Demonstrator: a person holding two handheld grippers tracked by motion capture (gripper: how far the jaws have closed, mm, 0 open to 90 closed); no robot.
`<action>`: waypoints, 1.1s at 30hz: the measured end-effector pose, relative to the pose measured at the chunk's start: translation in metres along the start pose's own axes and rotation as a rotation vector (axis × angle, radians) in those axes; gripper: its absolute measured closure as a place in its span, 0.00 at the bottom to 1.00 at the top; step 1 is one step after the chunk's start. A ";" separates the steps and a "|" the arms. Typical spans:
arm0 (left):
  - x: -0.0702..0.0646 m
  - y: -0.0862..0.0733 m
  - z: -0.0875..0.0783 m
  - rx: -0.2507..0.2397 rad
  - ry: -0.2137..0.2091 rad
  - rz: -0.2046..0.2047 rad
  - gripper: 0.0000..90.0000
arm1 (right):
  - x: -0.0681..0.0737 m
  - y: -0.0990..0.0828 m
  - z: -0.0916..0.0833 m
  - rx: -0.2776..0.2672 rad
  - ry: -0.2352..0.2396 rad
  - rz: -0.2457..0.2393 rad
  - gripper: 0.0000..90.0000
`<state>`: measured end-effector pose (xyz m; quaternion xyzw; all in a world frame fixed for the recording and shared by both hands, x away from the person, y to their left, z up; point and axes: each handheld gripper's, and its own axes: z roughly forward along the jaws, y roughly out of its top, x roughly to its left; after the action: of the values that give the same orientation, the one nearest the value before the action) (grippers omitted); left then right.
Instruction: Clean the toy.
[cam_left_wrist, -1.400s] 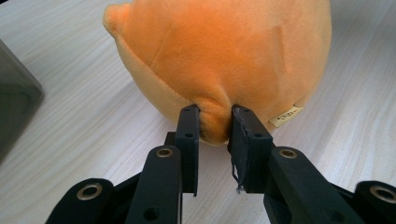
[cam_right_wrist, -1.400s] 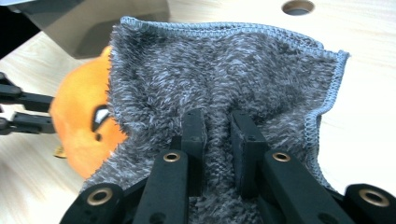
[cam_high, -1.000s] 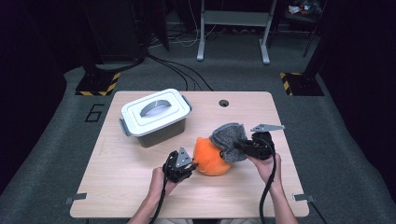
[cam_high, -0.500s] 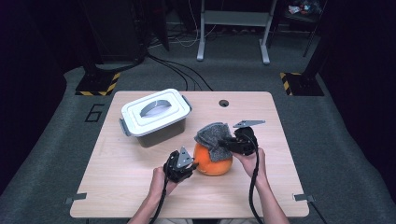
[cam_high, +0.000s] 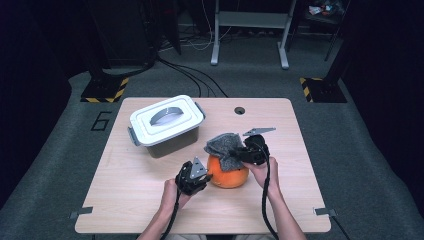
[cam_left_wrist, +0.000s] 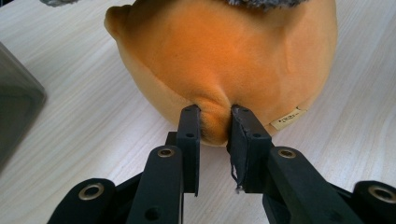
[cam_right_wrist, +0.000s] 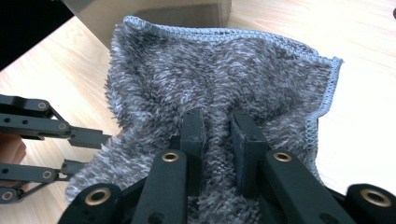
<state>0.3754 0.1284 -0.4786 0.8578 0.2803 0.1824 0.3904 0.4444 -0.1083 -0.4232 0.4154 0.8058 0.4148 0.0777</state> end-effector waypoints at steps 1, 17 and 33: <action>0.000 0.000 0.000 0.000 -0.001 -0.007 0.83 | 0.000 0.000 0.000 0.003 -0.003 0.001 0.85; 0.002 0.000 0.000 -0.001 -0.004 -0.030 0.82 | -0.015 -0.010 -0.010 0.017 -0.048 0.014 0.85; 0.002 0.000 0.001 0.001 -0.004 -0.033 0.82 | -0.043 -0.043 -0.023 0.025 -0.082 0.088 0.85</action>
<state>0.3775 0.1295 -0.4787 0.8536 0.2936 0.1741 0.3934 0.4354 -0.1670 -0.4499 0.4680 0.7882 0.3901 0.0871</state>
